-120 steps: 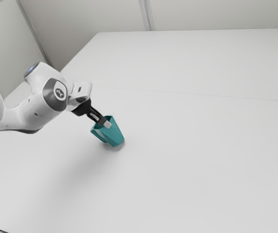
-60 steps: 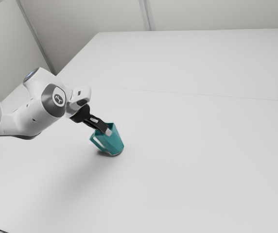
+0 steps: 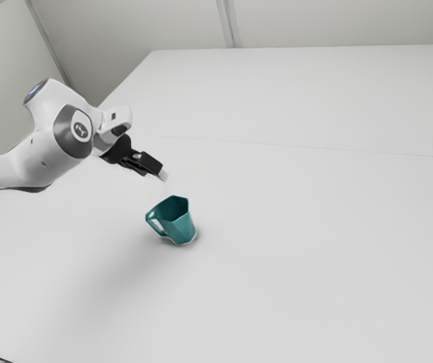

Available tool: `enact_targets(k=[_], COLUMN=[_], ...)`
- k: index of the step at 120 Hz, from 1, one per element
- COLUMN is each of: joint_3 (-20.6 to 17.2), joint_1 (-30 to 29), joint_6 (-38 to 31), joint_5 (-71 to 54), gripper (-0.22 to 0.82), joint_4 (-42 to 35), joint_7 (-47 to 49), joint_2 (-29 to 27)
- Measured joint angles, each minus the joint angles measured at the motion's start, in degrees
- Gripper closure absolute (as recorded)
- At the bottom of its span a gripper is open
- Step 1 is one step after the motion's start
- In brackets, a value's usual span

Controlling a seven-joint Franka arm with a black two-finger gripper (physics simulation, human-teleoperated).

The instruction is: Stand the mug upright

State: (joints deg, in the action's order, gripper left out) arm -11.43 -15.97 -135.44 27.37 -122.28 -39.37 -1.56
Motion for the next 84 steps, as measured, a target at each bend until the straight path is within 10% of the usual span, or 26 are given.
enact_targets(k=[18,84], joint_3=[10.97,16.22], joint_1=[8.9,9.46], joint_6=[8.85,34.33], joint_5=[-12.6,-25.68], gripper=[0.02,0.0], joint_4=[14.04,34.77], joint_7=[3.67,11.08], joint_2=[4.36,3.92])
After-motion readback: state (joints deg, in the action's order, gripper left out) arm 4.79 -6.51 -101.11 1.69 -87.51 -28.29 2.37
